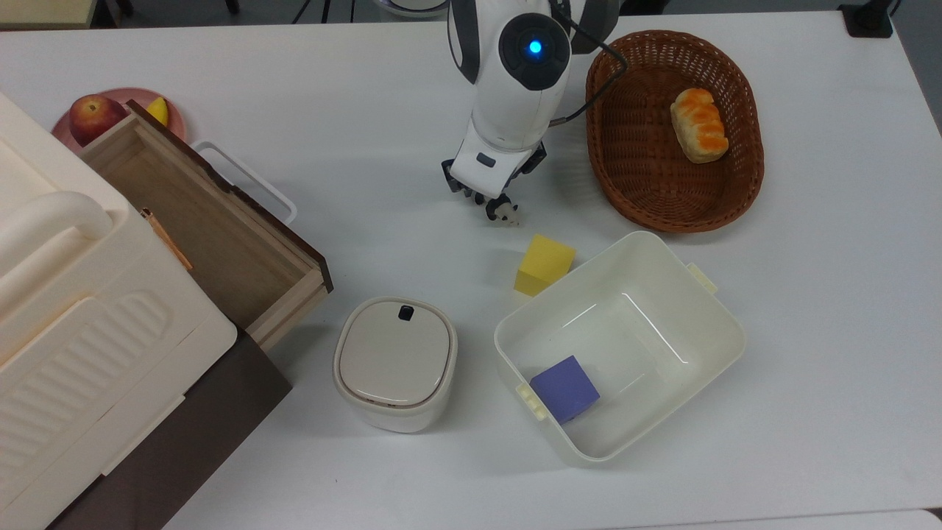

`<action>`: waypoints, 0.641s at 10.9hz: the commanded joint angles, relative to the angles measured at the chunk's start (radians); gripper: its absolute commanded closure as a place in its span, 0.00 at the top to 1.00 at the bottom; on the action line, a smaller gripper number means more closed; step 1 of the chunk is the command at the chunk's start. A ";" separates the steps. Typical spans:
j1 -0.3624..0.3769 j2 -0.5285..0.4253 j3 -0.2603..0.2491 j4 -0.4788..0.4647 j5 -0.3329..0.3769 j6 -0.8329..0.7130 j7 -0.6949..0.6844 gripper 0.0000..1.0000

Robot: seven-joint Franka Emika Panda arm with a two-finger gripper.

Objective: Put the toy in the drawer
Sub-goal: 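Lift the panda toy and carry it into the open wooden drawer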

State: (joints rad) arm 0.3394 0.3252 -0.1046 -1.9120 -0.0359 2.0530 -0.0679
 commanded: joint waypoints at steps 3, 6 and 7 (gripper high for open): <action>-0.017 -0.107 -0.024 0.052 -0.013 -0.100 0.000 0.23; -0.150 -0.123 -0.023 0.216 0.029 -0.227 -0.096 0.23; -0.207 -0.124 -0.023 0.267 0.060 -0.235 -0.131 0.23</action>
State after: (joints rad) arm 0.2255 0.2072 -0.1237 -1.7448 -0.0302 1.8734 -0.1145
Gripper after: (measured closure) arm 0.665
